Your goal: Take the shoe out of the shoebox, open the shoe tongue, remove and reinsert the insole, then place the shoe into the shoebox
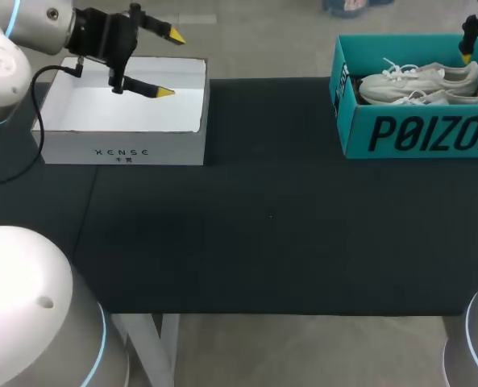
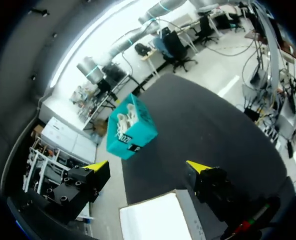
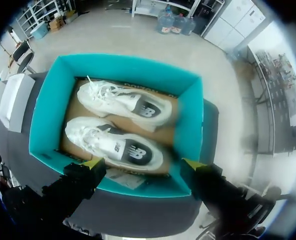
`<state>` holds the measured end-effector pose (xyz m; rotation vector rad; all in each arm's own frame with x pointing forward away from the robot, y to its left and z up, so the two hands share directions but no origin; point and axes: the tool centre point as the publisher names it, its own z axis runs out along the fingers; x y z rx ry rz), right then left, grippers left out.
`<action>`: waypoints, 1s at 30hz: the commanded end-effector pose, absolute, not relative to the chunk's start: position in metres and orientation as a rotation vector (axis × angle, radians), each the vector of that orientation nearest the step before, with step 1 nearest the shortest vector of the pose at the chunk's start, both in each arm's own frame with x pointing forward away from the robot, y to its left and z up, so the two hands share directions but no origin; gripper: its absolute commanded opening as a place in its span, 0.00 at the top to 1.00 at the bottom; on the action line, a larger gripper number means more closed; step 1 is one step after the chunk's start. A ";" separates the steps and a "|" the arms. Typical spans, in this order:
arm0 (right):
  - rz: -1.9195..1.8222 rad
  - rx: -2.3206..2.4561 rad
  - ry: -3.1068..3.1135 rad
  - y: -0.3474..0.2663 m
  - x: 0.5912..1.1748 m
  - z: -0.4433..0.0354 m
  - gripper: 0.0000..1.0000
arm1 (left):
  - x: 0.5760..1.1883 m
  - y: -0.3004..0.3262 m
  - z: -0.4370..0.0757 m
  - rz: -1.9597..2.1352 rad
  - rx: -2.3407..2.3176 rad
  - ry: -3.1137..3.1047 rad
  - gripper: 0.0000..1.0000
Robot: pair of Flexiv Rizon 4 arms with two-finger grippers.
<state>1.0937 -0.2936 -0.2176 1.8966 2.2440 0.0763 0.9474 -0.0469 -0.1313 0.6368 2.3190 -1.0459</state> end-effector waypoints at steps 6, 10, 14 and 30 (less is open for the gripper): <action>0.083 1.802 2.314 -0.293 1.050 -0.215 0.00 | 0.943 -0.053 -0.128 -0.989 0.524 2.391 0.00; 0.060 1.747 2.386 -0.291 1.038 -0.229 0.00 | 0.943 -0.053 -0.128 -0.989 0.524 2.391 0.00; 0.066 1.732 2.405 -0.287 1.033 -0.242 0.00 | 0.943 -0.053 -0.128 -0.989 0.524 2.391 0.00; 0.061 1.785 2.374 -0.284 1.025 -0.248 0.00 | 0.976 -0.074 -0.118 -0.785 -0.056 2.495 0.00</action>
